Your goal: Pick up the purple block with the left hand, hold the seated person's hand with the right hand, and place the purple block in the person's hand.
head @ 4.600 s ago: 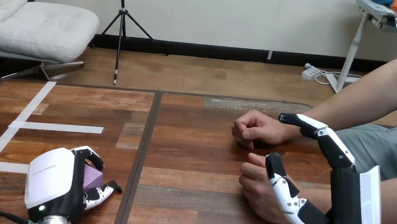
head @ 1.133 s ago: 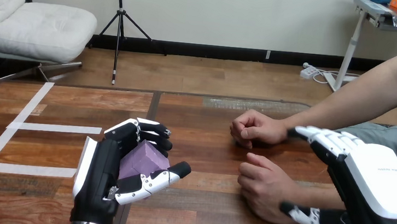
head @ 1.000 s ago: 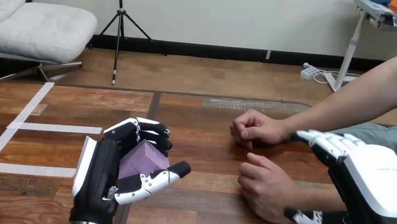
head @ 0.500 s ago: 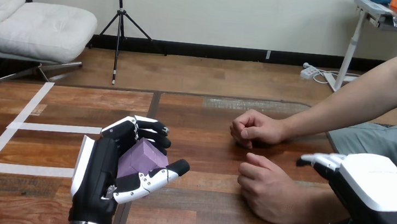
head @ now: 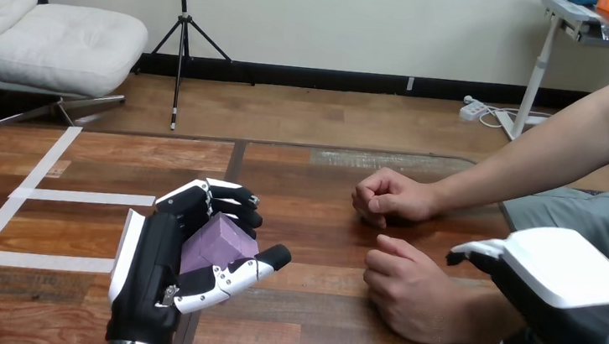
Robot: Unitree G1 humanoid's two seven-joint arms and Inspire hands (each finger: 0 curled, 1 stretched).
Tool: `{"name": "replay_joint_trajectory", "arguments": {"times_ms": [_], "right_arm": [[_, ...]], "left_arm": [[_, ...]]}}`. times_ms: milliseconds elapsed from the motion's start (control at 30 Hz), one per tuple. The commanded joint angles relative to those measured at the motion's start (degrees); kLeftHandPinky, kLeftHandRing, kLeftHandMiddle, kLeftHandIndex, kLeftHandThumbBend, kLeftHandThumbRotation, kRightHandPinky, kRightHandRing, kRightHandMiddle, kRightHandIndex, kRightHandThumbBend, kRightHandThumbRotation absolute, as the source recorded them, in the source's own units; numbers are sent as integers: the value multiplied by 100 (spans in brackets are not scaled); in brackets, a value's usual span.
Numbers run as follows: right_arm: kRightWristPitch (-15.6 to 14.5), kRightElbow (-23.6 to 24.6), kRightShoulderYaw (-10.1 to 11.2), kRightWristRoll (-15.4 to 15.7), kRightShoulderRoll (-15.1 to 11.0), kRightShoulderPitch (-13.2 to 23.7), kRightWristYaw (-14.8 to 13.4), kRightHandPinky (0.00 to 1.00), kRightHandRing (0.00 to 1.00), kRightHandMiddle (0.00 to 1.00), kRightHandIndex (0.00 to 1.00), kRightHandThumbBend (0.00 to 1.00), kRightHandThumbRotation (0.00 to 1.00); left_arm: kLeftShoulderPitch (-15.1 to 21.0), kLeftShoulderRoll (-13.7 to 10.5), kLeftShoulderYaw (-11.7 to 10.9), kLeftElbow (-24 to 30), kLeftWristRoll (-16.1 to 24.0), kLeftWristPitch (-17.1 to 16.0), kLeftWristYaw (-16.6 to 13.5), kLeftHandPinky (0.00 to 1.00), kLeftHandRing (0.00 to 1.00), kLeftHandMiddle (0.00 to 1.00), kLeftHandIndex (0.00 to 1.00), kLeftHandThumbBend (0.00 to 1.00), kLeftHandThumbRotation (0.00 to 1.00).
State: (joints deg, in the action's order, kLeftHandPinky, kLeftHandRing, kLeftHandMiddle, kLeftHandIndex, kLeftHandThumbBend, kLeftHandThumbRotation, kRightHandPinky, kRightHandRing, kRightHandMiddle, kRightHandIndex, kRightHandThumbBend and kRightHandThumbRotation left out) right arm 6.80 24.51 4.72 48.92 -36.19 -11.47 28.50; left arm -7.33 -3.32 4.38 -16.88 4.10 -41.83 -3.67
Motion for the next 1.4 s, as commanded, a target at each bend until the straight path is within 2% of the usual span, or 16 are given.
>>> {"name": "replay_joint_trajectory", "arguments": {"times_ms": [0,567,967,1200,1367], "right_arm": [[1,-117,-151,127,-251,513,41,82,82,83,80,82,13],[-88,-591,-621,526,-395,957,204,80,80,80,78,83,14],[-238,-885,-914,926,-356,1197,231,81,80,80,78,82,15],[-549,-1012,-1082,1236,-277,1311,349,82,81,80,78,82,15],[-742,-1052,-1141,1311,-238,1342,395,83,82,81,79,80,14]], "left_arm": [[164,45,-88,242,-57,-97,30,36,43,50,52,76,7],[148,93,-161,266,-24,-55,46,37,43,49,51,76,5],[139,98,-180,247,-91,-96,110,37,43,50,51,76,3],[113,104,-196,275,-125,-85,140,37,44,50,51,76,3],[93,111,-212,299,-133,-74,160,37,44,50,51,76,3]]}}
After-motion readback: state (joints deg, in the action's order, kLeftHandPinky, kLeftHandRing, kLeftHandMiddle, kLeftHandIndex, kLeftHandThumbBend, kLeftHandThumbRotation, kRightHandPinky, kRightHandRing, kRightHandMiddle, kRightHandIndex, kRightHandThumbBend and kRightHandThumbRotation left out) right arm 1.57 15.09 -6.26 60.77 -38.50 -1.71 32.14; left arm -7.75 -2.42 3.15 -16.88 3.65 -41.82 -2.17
